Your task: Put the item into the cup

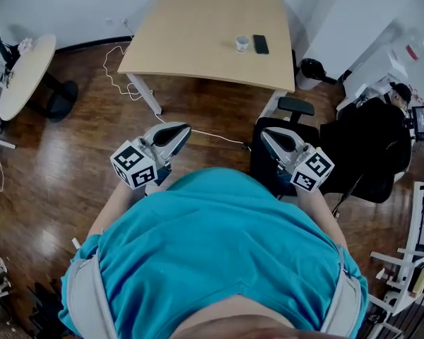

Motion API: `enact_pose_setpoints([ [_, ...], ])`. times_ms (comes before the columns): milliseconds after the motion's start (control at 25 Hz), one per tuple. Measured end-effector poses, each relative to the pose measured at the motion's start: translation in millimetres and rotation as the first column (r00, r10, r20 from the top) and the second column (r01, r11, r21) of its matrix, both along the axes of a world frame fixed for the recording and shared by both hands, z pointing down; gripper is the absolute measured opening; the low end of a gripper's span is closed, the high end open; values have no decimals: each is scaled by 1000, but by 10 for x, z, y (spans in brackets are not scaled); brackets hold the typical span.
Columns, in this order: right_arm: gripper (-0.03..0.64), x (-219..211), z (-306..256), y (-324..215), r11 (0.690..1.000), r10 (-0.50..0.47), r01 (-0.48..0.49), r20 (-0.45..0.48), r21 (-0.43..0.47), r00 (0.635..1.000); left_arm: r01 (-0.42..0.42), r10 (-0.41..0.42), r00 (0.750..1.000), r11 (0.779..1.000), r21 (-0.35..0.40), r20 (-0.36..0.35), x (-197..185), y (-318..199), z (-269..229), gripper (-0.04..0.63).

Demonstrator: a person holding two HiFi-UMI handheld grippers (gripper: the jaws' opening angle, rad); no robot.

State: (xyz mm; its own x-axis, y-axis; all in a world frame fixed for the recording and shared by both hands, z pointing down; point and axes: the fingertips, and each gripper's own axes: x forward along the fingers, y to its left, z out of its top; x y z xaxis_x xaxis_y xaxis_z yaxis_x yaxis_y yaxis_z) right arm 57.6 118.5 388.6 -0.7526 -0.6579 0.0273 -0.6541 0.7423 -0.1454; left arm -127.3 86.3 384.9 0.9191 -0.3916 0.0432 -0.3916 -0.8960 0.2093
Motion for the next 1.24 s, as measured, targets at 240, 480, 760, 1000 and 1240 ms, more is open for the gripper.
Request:
enact_pose_setpoints([
  [240,2,-271,-91,-106,999,32,-33,9,41,999,9,-10,1000,999,46,17,-351,-71,-66,5],
  [480,2,-573,-106,-293,998,61,-61,-11,35,998,31,-32,999,998,48,27,-761,-199,-28,5],
  [760,2,-730,-131,-318,998,56,-54,-50,40,997,32,-33,999,999,43,8,-869,-252,-1,5],
  [1000,2,-666,-115,-334,998,54,-52,-61,32,997,30,-30,1000,999,34,2,-790,-277,10,5],
  [1240,2,-605,-89,-317,998,51,-49,-68,24,996,33,-33,999,999,30,0,-735,-256,31,5],
])
